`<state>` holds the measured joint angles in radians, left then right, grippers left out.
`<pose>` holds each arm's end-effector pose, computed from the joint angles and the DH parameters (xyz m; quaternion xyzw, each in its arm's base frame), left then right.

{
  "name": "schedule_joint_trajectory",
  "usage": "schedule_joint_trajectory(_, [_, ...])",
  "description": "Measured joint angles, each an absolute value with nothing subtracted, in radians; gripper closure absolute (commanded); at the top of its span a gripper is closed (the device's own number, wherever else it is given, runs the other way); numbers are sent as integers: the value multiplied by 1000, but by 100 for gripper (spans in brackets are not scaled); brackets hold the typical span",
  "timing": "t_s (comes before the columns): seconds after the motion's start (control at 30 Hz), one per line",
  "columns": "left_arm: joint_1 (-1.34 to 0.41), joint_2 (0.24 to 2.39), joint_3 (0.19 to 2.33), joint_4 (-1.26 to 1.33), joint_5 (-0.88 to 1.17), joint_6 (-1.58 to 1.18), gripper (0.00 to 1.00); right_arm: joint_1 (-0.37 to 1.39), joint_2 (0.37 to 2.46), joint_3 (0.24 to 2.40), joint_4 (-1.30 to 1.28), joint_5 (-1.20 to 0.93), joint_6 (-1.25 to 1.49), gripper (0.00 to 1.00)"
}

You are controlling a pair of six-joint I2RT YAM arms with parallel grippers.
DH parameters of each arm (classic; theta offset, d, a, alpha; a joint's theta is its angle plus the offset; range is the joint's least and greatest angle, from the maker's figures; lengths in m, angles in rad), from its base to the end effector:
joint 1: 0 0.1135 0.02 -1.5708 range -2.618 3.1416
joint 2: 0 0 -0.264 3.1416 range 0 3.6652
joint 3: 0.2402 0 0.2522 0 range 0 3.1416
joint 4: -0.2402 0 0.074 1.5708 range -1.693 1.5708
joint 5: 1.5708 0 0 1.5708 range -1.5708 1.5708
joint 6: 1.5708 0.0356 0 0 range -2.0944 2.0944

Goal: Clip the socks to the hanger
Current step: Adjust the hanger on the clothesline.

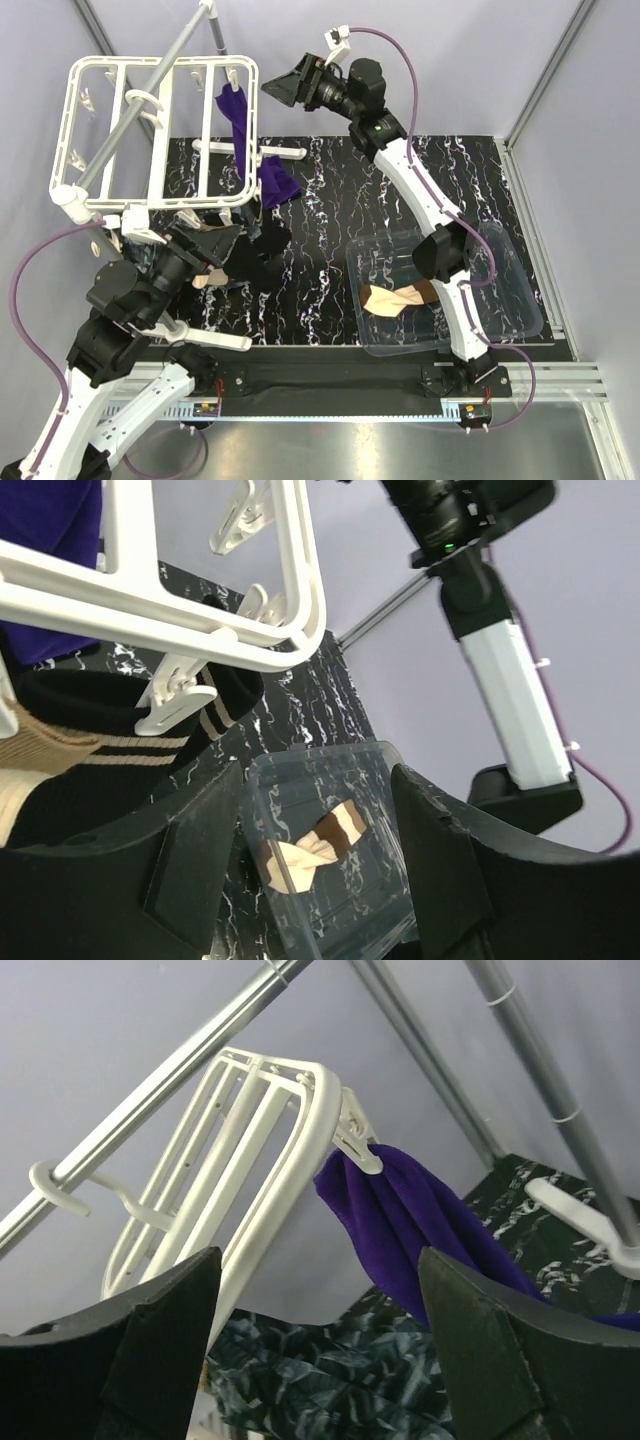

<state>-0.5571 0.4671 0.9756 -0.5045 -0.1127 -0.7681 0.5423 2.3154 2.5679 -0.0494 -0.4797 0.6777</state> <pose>0.0687 -0.0381 0.4045 -0.1139 0.6965 -0.4038 0.5822 0.4408 0.2848 0.4482 -0.1422 0.6247 0.5544 0.5312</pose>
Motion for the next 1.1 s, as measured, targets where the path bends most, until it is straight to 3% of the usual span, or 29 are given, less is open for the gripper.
schedule_joint_trajectory(0.43, [-557, 467, 991, -495, -97, -776, 33, 559, 2367, 2556, 141, -570, 873, 24])
schedule_joint_trajectory(0.63, [-557, 466, 992, -495, -91, -779, 34, 600, 2416, 2601, 173, -570, 920, 36])
schedule_joint_trajectory(0.83, [-557, 460, 1013, -508, -90, -779, 34, 625, 2428, 2576, 202, -569, 940, 60])
schedule_joint_trajectory(1.1, [-557, 429, 1023, -537, -104, -778, 34, 654, 2298, 2247, 323, -506, 992, 76])
